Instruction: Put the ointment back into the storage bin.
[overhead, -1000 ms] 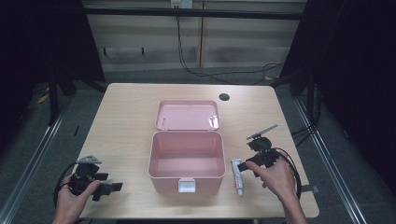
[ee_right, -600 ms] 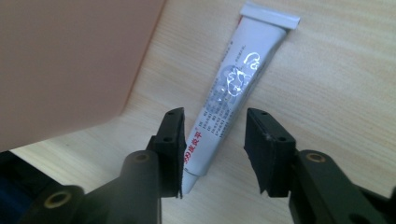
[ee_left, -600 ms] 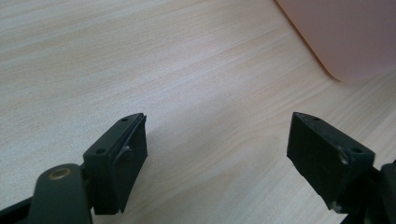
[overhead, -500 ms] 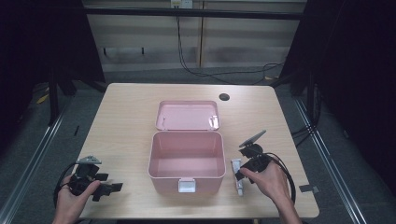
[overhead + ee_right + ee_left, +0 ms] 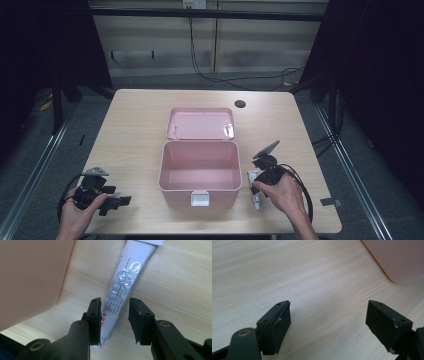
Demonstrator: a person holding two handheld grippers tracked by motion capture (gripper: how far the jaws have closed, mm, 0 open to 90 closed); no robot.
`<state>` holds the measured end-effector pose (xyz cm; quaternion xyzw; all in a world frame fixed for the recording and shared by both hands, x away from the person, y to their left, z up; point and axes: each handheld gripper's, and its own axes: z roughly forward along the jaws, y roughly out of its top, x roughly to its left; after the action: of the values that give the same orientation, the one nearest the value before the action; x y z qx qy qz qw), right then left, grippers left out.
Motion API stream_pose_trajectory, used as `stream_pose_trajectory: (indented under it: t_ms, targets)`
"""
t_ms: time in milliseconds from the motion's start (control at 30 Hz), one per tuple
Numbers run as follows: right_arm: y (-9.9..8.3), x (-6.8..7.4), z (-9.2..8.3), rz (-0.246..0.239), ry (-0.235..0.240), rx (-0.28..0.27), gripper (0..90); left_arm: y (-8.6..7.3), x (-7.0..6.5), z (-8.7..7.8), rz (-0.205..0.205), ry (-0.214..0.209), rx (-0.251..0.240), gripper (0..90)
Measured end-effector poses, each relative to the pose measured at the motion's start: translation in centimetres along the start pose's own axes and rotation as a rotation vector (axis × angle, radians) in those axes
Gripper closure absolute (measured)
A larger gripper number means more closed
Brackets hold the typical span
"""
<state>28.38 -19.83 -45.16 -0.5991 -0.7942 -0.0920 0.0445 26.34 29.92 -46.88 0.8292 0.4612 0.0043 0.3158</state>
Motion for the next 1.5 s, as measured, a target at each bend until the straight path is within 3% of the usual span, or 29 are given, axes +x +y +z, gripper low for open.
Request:
stream_pose_trajectory:
  t_ms: [400, 967, 1500]
  targets:
    - [0.3, 0.3, 1.0, 0.006, -0.037, 0.049, 68.2, 0.0, 0.0, 0.0, 0.005, -0.002, 0.006, 20.1]
    - [0.5, 0.6, 1.6, -0.030, -0.061, 0.058, 67.5, 0.0, 0.1, -0.1, 0.010, -0.005, 0.011, 20.1]
    - [0.5, 0.5, 1.0, -0.122, -0.087, 0.061, 71.7, 0.0, 0.0, -0.1, 0.009, -0.006, 0.010, 20.0]
